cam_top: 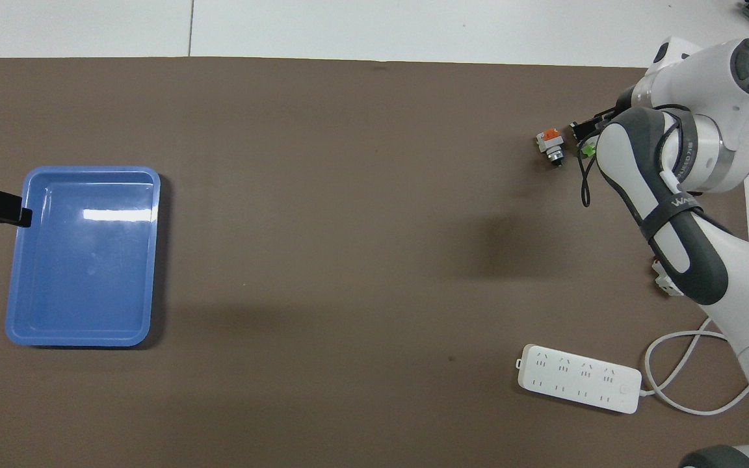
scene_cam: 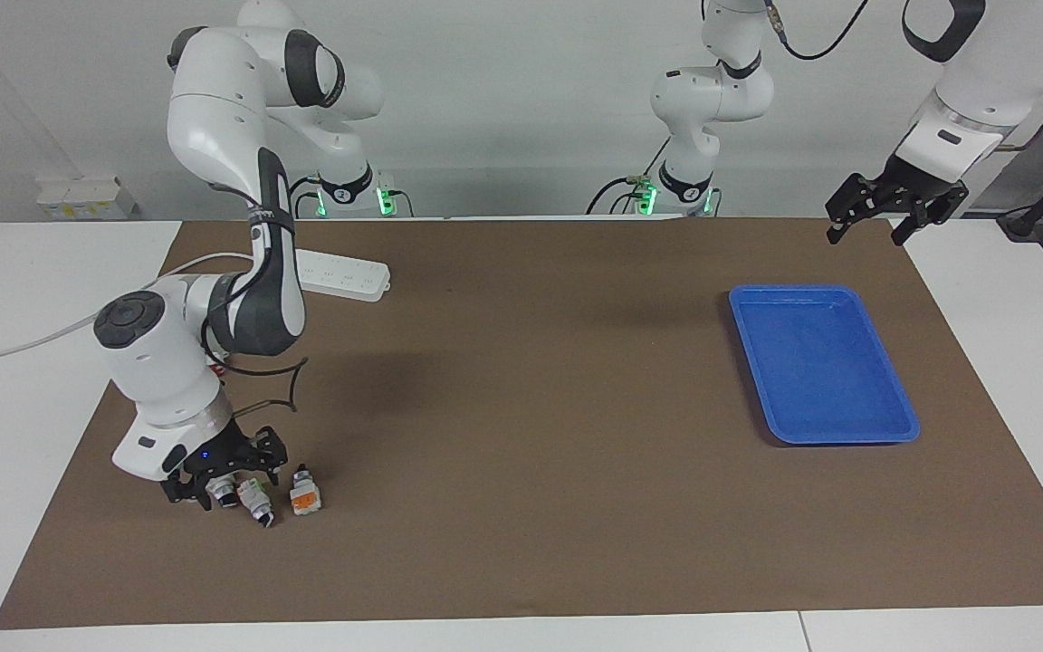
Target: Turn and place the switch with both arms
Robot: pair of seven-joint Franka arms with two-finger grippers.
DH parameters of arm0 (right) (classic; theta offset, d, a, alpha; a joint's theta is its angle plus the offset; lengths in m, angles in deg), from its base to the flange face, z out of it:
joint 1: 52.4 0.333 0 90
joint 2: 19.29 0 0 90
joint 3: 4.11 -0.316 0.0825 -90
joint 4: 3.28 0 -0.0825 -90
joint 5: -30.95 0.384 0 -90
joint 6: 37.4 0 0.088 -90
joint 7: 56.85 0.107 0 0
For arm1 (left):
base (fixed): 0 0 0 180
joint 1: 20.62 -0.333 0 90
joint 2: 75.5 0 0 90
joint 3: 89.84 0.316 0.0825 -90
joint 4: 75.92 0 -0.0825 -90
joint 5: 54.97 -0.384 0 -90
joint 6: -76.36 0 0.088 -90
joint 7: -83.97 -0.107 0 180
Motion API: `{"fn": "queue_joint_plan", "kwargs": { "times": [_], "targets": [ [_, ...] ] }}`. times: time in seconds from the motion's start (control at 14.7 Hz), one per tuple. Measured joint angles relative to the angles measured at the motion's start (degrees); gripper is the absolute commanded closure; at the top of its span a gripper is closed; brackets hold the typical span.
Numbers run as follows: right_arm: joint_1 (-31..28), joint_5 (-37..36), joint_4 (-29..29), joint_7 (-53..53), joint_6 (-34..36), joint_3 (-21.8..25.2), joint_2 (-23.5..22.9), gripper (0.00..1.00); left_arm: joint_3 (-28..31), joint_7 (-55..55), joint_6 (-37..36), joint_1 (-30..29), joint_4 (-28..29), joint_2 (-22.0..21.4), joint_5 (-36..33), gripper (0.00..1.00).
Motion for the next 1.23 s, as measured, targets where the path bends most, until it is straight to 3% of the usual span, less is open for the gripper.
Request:
{"fn": "queue_joint_plan", "kwargs": {
  "times": [0.34, 1.23],
  "targets": [
    [0.06, 0.04, -2.58, -6.20, -3.67, -0.04, -1.55, 0.12, -0.16, 0.00, 0.00, 0.03, 0.61, -0.29, 0.00, 0.00],
    [-0.35, 0.99, -4.96, -5.74, -3.67, -0.12, -1.51, 0.27, -0.16, 0.00, 0.05, 0.03, 2.16, -1.14, 0.00, 0.00]
  ]
}}
